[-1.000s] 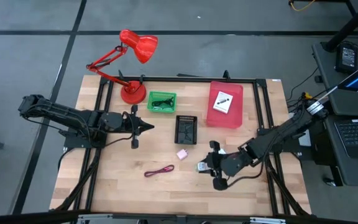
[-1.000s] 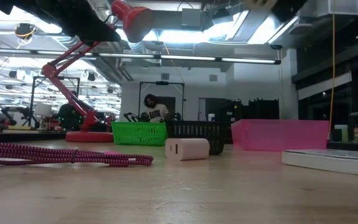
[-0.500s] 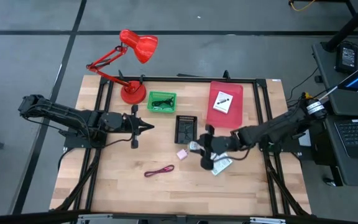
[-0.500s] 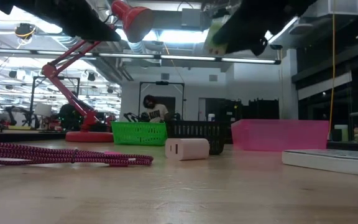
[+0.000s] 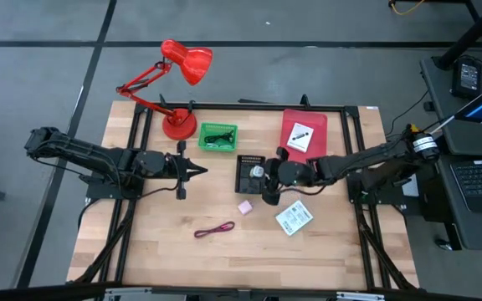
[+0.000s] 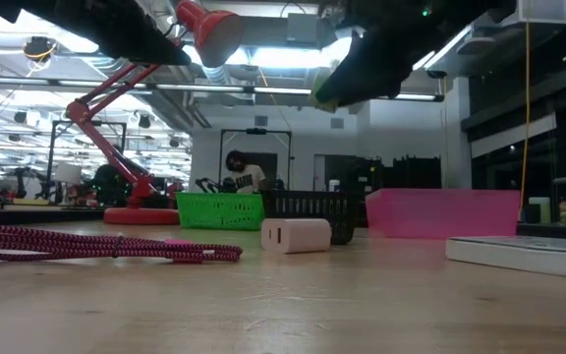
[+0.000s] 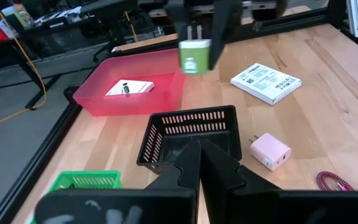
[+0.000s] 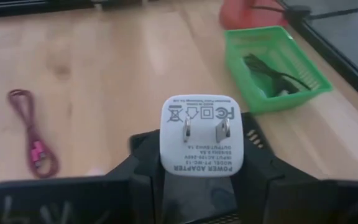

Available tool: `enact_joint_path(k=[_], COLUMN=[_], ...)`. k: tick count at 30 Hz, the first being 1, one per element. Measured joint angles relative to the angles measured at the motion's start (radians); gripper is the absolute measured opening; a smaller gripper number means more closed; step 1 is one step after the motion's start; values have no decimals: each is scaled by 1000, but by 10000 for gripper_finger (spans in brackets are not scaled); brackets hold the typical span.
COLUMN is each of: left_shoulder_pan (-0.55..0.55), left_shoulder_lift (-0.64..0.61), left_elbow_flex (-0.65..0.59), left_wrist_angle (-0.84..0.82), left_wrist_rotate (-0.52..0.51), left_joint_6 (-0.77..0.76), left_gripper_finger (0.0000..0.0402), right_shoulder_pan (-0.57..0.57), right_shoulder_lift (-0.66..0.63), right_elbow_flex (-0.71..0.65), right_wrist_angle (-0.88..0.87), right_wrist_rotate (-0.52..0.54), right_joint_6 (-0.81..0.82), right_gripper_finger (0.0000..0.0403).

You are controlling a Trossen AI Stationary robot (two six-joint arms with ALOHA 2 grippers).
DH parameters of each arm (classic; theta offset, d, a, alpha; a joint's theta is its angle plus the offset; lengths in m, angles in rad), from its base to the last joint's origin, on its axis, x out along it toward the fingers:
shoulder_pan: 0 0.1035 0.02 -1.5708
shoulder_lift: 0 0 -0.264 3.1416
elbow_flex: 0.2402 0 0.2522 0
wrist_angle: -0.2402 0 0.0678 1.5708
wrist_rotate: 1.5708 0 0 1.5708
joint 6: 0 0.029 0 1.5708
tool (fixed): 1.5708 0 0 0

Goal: Pick and place items into bin
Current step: Put the green charger adapter into the black bin

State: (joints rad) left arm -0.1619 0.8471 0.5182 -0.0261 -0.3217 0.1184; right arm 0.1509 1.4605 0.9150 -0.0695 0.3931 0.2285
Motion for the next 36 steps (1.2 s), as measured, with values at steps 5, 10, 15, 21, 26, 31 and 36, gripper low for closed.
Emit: enact_joint_path(k=[5, 10, 15, 21, 26, 31, 36], left_shoulder_pan=[0, 0, 1, 1, 1, 1, 1], left_shoulder_lift=[0, 0, 0, 0, 0, 0, 0], left_elbow_flex=[0, 0, 0, 0, 0, 0, 0], left_wrist_angle=[-6, -22, -30, -31, -31, -31, -31], left_wrist_rotate=[0, 0, 1, 1, 1, 1, 1], left_joint_6=[3, 39, 53, 70, 71, 70, 70], left_gripper_finger=[3, 3, 3, 3, 3, 3, 3], right_shoulder_pan=[-79, -159, -210, -224, -223, -223, -226], right_shoulder_lift=[0, 16, 75, 164, 212, 259, 303], right_elbow_flex=[0, 0, 0, 1, 0, 1, 1], right_wrist_angle=[-9, -3, 7, 40, 48, 65, 99], right_wrist_rotate=[-91, -162, -211, -261, -265, -266, -265], right_joint_6=[6, 27, 24, -33, -78, -118, -131], right_gripper_finger=[119, 119, 120, 121, 121, 121, 122])
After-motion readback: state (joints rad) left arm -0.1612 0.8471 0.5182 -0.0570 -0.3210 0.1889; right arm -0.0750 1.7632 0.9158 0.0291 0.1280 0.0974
